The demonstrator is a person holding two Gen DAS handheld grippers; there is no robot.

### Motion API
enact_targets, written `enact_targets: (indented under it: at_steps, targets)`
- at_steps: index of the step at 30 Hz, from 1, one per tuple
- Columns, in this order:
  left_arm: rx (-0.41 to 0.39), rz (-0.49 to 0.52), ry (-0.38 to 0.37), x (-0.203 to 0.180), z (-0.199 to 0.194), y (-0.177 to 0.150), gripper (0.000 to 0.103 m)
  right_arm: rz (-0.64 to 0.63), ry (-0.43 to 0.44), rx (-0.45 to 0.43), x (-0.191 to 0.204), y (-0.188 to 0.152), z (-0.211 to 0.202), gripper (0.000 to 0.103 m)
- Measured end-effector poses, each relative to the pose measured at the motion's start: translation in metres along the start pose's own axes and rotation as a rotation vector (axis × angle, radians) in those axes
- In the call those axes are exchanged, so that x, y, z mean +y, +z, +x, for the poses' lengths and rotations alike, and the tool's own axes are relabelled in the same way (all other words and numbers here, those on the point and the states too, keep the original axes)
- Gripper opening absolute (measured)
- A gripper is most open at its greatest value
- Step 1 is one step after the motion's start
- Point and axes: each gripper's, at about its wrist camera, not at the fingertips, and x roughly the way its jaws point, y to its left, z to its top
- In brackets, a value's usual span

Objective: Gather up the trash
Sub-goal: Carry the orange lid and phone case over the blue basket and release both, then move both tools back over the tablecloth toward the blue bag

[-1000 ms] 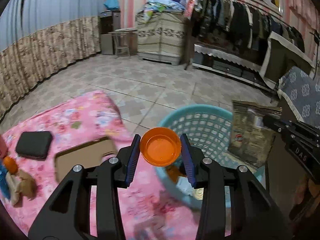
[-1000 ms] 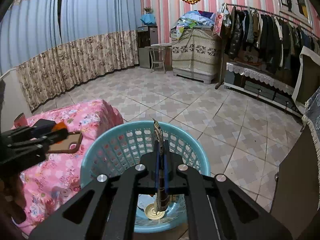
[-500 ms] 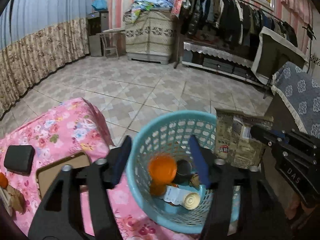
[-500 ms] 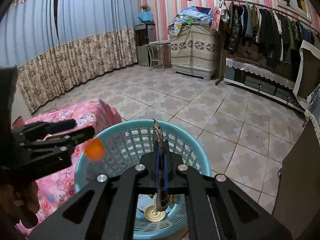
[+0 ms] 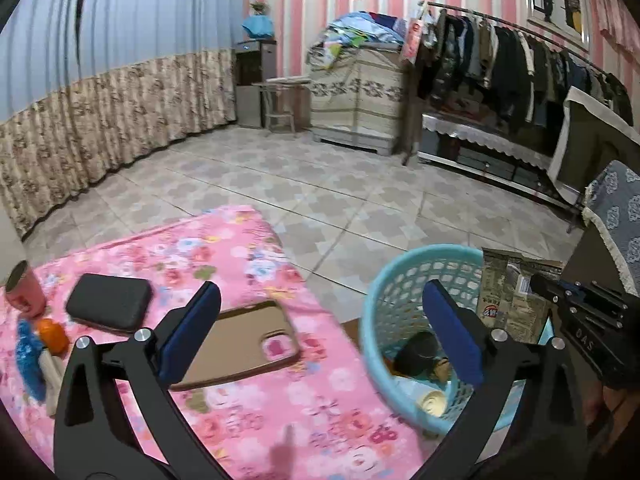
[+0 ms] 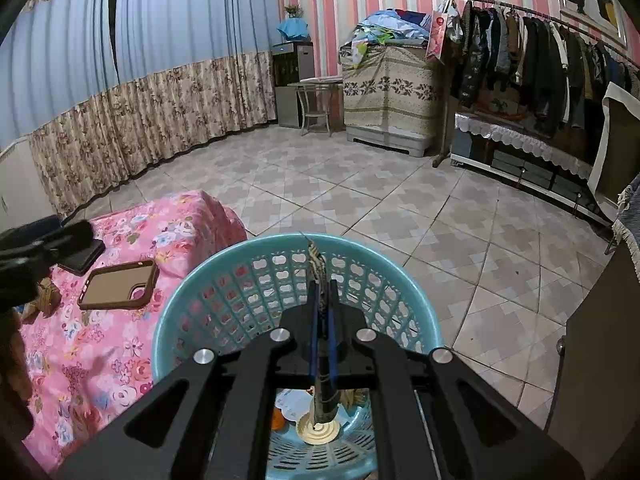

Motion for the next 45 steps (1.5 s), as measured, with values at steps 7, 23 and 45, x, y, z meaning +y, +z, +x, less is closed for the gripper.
enact_targets:
  at_steps: [7,23,45]
  targets:
    - [-0.013,-0.015,0.060,0.029,-0.022,-0.009,0.097,-0.012,-0.031,0.043,0.012,-0.002,0.014,0.026]
    - [-0.052,-0.094,0.199,0.118,-0.088,-0.039,0.098,-0.074,-0.088,-0.011,0.054,-0.009,-0.014,0.095]
    - [-0.079,-0.211,0.385,0.259,-0.165,-0.065,0.098,-0.244,0.164,-0.095,0.253,0.005,-0.064,0.096]
